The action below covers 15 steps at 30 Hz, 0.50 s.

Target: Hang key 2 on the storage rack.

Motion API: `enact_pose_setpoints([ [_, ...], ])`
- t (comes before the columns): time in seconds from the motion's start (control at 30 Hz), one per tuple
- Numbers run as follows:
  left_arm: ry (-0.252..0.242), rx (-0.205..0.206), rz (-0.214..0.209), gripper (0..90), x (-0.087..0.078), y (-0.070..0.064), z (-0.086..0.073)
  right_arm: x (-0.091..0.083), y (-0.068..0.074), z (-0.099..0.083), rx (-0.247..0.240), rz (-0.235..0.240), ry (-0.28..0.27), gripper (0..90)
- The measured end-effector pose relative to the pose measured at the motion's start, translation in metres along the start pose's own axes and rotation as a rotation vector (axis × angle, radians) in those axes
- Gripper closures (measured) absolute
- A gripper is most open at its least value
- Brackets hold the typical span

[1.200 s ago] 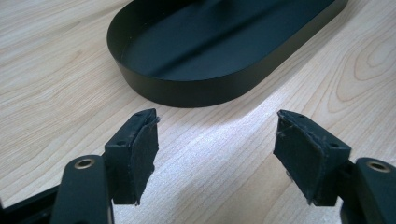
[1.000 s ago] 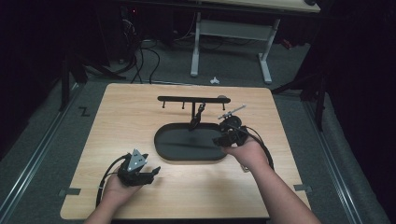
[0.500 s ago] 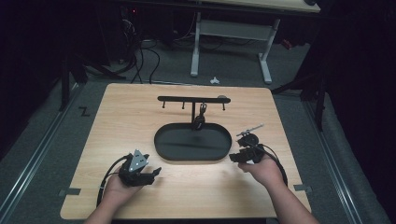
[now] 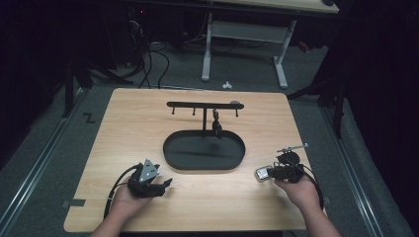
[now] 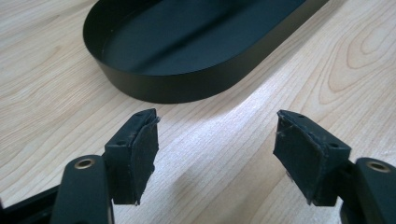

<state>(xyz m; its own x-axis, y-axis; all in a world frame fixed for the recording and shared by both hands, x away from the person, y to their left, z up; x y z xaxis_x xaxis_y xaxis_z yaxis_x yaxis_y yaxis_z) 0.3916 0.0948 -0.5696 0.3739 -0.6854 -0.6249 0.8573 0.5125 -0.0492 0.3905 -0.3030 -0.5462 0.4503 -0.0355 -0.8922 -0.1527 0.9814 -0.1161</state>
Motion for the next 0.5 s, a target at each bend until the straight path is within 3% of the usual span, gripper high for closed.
enact_pose_setpoints([
  [0.07, 0.006, 0.007, -0.004, 31.4, 0.001, -0.001, 0.001, 0.002, 0.005, 0.0, -0.015, 0.023, 0.01, 64.4],
  [0.27, 0.011, 0.015, -0.007, 31.4, 0.003, -0.004, 0.001, 0.007, 0.011, 0.012, -0.008, 0.004, -0.013, 62.9],
  [0.33, 0.009, 0.024, -0.01, 31.4, 0.003, -0.005, 0.002, 0.012, 0.008, 0.019, 0.005, -0.033, -0.018, 63.1],
  [0.5, 0.011, 0.029, -0.012, 31.5, 0.004, -0.005, 0.002, 0.023, -0.005, 0.022, 0.059, -0.055, 0.013, 63.8],
])
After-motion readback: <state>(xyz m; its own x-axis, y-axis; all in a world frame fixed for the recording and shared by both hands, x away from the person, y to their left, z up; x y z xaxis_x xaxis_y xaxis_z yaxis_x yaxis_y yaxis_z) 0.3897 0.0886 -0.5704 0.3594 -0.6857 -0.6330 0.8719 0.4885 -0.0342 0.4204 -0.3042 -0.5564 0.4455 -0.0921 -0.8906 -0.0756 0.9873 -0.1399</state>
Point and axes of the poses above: each handheld gripper's, and its own axes: x roughly forward along the jaws, z roughly out of its top, y roughly to its left, the point moved 8 cm from there along x, roughly forward along the jaws, and after that the axes turned 13 degrees about -z, right-handed, at the moved point
